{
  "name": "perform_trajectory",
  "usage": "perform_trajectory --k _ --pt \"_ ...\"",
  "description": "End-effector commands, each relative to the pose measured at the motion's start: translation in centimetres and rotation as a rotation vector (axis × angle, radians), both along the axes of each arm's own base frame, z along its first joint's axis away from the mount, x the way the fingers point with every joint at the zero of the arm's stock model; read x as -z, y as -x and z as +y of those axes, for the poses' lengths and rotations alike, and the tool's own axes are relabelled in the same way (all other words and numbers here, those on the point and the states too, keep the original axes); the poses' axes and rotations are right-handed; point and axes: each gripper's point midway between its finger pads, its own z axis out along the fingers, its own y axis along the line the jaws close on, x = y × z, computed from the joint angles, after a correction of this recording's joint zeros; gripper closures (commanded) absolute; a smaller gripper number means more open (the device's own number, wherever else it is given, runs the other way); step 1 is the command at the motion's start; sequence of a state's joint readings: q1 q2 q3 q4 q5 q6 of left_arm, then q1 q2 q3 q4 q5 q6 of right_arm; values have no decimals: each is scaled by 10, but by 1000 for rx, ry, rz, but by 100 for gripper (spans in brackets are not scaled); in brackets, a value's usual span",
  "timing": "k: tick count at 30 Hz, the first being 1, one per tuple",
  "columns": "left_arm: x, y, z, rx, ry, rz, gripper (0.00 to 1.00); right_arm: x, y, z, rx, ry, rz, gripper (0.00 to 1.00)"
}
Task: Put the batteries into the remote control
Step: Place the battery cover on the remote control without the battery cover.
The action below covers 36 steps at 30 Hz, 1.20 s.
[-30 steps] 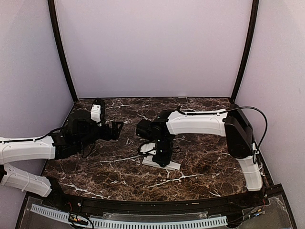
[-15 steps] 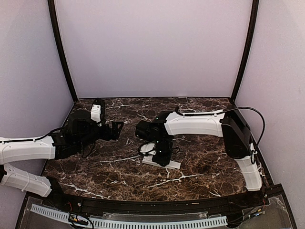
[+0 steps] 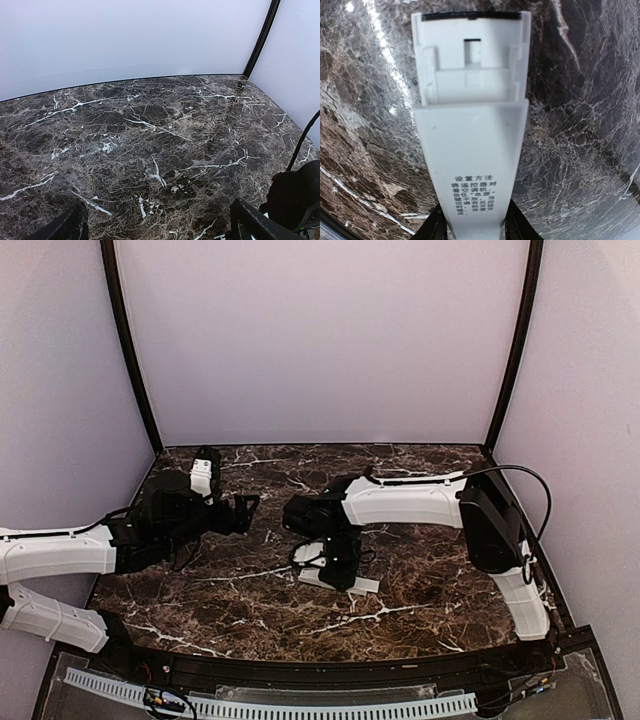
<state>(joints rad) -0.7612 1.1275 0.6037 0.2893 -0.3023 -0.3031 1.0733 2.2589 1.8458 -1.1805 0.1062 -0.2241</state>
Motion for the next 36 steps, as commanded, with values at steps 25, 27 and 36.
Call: perform_trajectory --k 25,27,36 --pt "-41 30 -56 471 -216 -143 7 -143 -13 29 265 -555 -77 34" --pt "-24 52 -76 707 -341 -97 10 -157 -22 16 441 -639 -70 37" --pt "44 117 -128 1277 -574 -79 1 -116 -13 -52 1001 -726 83 40"
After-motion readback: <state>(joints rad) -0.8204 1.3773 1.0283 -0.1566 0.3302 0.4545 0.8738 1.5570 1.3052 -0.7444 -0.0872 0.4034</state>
